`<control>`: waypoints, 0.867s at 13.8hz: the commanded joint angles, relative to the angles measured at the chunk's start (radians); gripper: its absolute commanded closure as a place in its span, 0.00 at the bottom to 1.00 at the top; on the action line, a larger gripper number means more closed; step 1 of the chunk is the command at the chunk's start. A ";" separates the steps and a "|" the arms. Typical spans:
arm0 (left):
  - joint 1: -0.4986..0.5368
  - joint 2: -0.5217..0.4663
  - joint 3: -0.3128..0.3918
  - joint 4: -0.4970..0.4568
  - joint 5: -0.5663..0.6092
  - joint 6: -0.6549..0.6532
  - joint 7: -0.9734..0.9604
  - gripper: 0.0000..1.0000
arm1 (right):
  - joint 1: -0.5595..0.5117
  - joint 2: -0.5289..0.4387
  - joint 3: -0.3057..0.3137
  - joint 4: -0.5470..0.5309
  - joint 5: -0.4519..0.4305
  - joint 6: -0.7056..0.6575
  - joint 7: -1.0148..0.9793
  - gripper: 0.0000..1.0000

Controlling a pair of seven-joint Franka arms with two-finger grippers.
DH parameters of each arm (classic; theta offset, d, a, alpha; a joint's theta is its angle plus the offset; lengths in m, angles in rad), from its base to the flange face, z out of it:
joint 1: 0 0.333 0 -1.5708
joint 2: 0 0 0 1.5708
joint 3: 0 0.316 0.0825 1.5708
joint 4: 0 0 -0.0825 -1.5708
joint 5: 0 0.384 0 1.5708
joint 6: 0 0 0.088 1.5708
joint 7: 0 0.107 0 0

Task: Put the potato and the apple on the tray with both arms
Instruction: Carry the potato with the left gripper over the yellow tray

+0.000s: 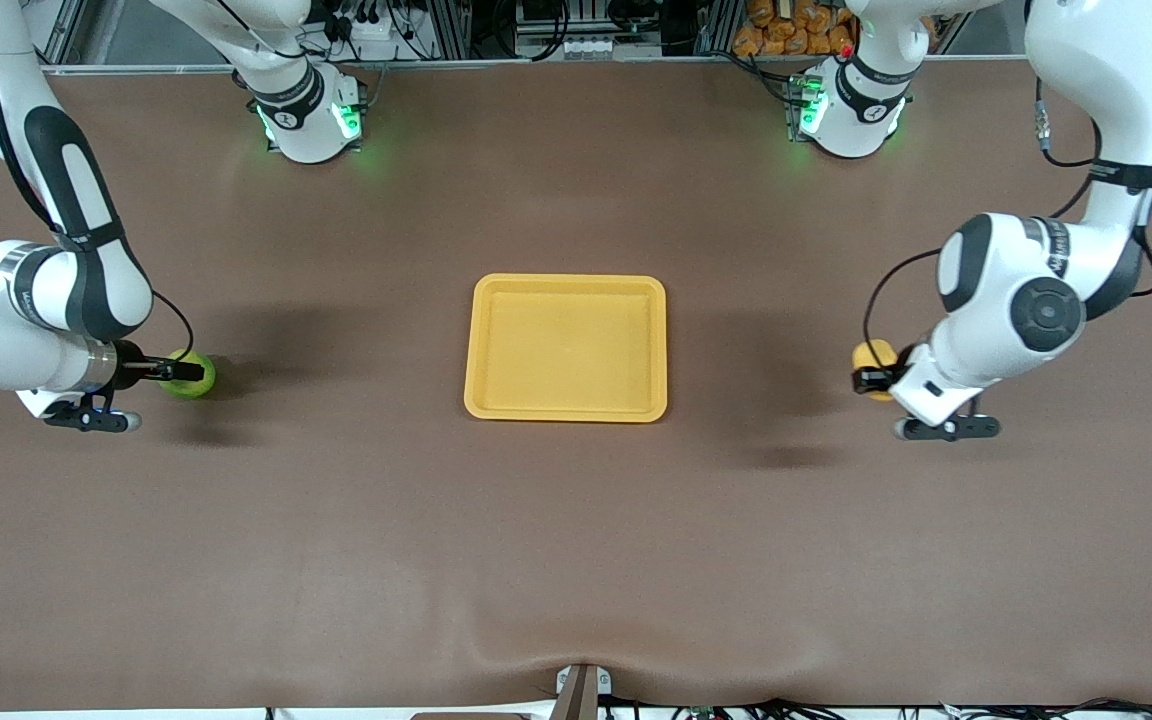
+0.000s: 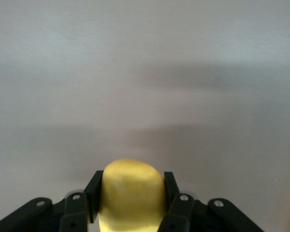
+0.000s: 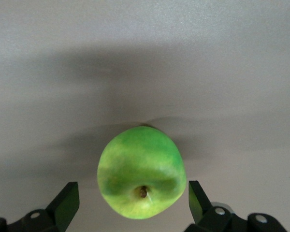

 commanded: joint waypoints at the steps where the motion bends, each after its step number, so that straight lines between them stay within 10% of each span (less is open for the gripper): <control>1: -0.003 -0.008 -0.075 0.044 0.019 -0.059 -0.100 1.00 | -0.028 -0.027 0.018 -0.040 -0.017 0.026 -0.020 0.00; 6: -0.116 0.000 -0.096 0.098 0.019 -0.089 -0.218 1.00 | -0.030 -0.018 0.020 -0.107 -0.017 0.132 -0.020 0.09; 10: -0.231 0.049 -0.096 0.191 0.021 -0.132 -0.338 1.00 | -0.019 -0.018 0.021 -0.083 -0.016 0.050 -0.008 0.65; 12: -0.301 0.090 -0.091 0.231 0.040 -0.132 -0.410 1.00 | -0.019 -0.006 0.023 -0.023 -0.014 -0.041 -0.012 0.76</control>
